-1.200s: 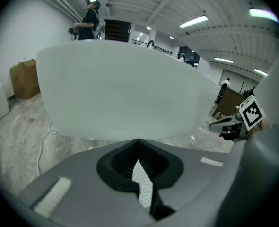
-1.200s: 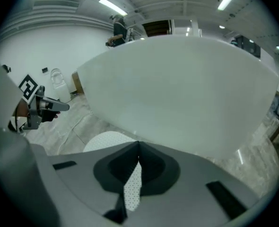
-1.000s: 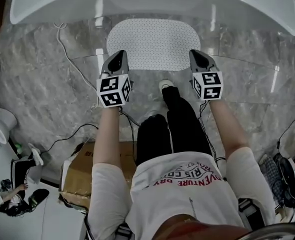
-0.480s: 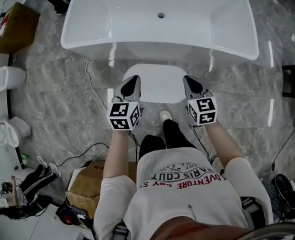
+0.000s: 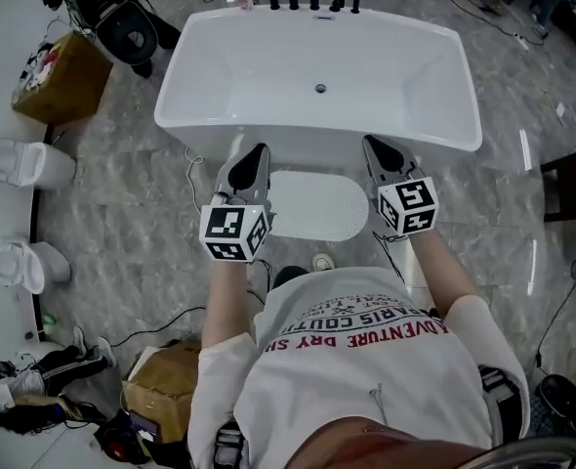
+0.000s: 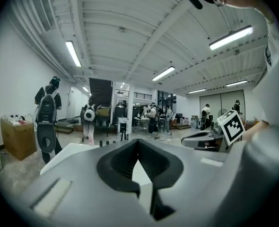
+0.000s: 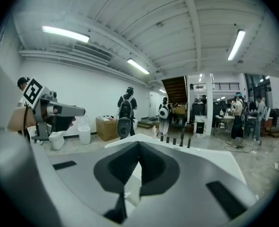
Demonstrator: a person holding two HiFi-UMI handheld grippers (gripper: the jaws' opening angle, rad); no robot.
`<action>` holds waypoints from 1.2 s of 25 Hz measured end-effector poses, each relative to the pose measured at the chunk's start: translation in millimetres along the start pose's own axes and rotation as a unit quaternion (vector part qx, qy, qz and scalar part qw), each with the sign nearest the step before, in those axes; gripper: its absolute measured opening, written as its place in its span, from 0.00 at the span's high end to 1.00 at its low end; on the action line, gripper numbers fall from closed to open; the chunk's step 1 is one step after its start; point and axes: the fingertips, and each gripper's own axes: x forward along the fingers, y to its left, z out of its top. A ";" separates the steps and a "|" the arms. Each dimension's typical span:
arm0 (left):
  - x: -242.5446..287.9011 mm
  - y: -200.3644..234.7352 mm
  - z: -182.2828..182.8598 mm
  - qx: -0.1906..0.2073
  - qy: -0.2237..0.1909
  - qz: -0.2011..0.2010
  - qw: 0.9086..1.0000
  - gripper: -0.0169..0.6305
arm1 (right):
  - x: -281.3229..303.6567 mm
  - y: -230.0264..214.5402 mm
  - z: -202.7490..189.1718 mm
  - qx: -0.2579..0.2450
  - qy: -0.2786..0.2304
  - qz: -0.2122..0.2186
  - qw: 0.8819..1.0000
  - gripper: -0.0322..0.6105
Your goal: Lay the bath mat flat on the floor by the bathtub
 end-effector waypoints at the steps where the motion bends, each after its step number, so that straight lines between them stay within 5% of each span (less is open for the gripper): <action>1: -4.2 -1.8 8.6 0.006 -0.008 0.000 1.000 0.95 | -4.2 0.3 6.6 -0.006 -0.010 0.000 1.000 0.93; 10: -20.4 -7.7 49.6 0.023 -0.051 -0.001 0.998 0.95 | -25.5 8.8 40.6 -0.037 -0.062 -0.003 0.997 0.94; 30: -24.4 -31.3 35.2 0.026 -0.049 -0.004 0.998 0.95 | -43.9 4.8 40.6 -0.018 -0.081 -0.024 0.996 0.94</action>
